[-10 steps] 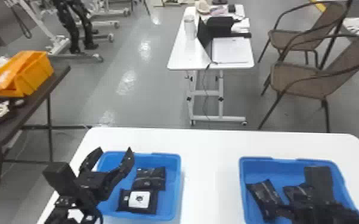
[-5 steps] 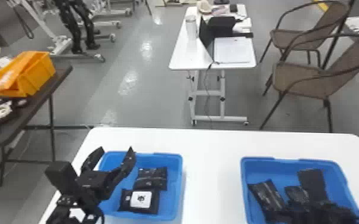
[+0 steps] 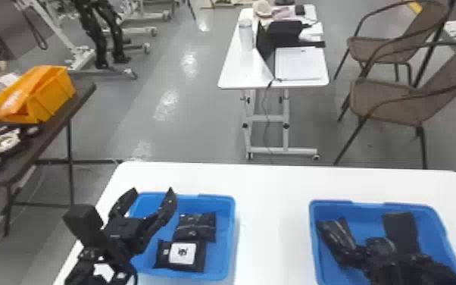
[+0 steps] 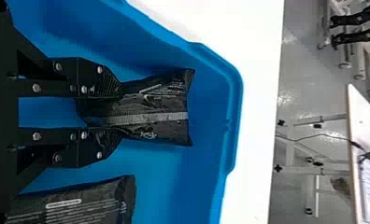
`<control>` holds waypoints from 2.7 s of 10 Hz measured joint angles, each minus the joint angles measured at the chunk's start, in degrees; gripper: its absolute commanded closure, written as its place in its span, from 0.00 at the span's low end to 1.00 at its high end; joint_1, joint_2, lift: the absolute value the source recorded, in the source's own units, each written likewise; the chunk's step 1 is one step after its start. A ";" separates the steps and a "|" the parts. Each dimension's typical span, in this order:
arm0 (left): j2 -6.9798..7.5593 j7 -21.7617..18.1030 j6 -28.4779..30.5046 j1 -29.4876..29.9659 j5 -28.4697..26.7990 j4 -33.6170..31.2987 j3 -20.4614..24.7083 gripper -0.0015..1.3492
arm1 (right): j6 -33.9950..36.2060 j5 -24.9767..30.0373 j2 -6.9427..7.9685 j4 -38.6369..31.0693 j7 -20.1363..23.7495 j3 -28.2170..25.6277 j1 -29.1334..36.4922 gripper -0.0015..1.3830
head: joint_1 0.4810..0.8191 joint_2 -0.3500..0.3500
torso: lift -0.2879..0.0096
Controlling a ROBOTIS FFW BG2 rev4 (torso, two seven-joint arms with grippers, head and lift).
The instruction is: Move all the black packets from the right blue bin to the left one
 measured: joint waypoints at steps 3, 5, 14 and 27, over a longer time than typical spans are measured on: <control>0.00 -0.08 0.84 -0.75 3.03 0.29 -0.32 0.11 | -1.46 -0.62 -0.19 -8.95 0.19 -1.72 3.66 0.90 | 0.63 0.75 | 0.97; 0.00 -0.17 5.97 -2.68 10.17 -0.03 -1.68 0.11 | -3.73 2.25 -0.68 -14.90 3.73 -0.29 2.73 0.90 | 0.63 0.74 | 0.97; 0.66 -6.18 22.06 -11.27 27.20 3.69 -9.10 0.11 | -7.98 -4.94 0.57 0.65 12.14 24.22 -24.06 0.90 | 0.63 0.83 | 0.97; 0.00 -5.32 15.05 -12.53 22.68 6.84 -8.24 0.90 | -8.12 -8.30 -0.22 1.03 12.33 28.94 -27.66 0.61 | 0.63 0.91 | 0.97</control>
